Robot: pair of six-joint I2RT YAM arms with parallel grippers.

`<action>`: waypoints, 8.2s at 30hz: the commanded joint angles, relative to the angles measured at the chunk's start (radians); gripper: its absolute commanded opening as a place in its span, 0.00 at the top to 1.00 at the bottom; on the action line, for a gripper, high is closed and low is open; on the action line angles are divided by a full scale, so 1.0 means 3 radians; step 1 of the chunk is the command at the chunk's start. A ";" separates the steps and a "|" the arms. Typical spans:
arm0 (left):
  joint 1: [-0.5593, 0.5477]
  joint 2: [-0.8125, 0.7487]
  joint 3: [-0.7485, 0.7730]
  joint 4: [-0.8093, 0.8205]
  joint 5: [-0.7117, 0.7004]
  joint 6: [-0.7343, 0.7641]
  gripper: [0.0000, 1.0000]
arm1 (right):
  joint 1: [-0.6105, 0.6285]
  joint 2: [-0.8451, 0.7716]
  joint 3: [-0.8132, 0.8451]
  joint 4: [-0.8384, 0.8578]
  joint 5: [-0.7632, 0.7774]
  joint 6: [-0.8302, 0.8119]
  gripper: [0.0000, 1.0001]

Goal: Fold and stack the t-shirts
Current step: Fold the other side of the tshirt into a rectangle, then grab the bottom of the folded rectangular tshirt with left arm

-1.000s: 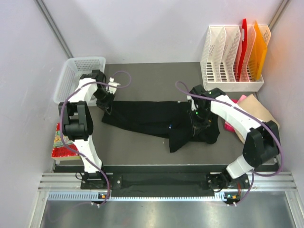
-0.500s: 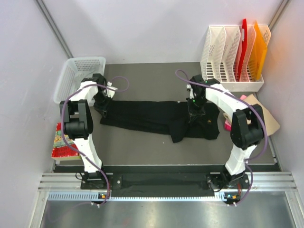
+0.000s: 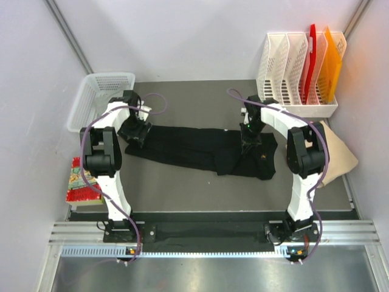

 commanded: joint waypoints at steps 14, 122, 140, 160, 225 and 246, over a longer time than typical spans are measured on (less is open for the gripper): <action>-0.0474 -0.0889 -0.0168 -0.0176 0.0691 -0.0088 0.18 | -0.0207 0.0425 0.0912 -0.0037 0.0206 0.0010 0.53; -0.0234 -0.0445 -0.0894 0.0442 0.0140 0.0122 0.25 | 0.0294 0.0255 0.0104 0.1092 -0.0094 0.0398 0.36; -0.0132 -0.1042 -0.1630 0.0249 0.0016 0.0311 0.25 | 0.0104 -0.0107 -0.0233 0.0643 0.0212 0.0117 0.34; -0.0352 -0.0991 -0.0877 0.0713 0.0569 -0.0082 0.25 | 0.0064 -0.0624 -0.0090 0.0499 0.0141 0.0189 0.20; -0.0280 -0.1662 -0.1196 0.0672 0.0701 -0.0348 0.30 | 0.0048 0.0005 -0.0136 0.0412 0.0565 0.0035 0.00; -0.0525 -0.0709 -0.1513 0.1276 0.0262 -0.0272 0.33 | -0.0176 0.0353 0.0175 -0.0063 0.0908 -0.0057 0.00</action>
